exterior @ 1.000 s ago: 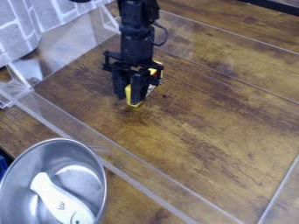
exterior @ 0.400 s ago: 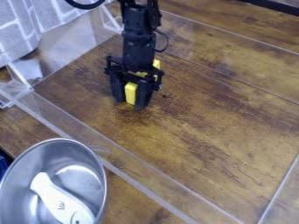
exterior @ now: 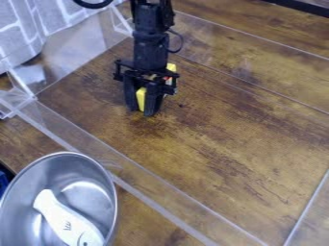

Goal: Move the yellow butter to the right side of the table

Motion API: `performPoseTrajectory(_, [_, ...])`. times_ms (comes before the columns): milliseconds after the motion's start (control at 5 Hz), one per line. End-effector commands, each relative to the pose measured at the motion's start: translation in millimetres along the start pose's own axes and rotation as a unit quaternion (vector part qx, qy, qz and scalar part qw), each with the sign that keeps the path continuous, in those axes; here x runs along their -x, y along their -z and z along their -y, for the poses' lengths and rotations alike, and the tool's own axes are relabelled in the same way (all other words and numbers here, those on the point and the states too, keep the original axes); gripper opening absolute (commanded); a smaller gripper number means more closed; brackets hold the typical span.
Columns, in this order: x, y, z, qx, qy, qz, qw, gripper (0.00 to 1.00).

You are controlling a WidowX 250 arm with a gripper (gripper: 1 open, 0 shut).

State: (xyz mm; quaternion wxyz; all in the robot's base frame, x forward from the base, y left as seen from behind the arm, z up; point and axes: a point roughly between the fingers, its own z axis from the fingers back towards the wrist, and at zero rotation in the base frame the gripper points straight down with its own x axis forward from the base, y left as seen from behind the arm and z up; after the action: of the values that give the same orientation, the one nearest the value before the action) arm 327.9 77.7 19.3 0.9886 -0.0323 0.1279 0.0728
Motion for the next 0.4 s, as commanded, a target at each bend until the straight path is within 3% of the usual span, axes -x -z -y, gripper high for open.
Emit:
performPoseTrajectory(0, [-11.7,-20.9,21.7,0.001,0.026,0.024,0.9994,0.00])
performPoseTrajectory(200, [-19.4,-35.0,48.3,0.003,0.048,0.035,0.9982,0.00])
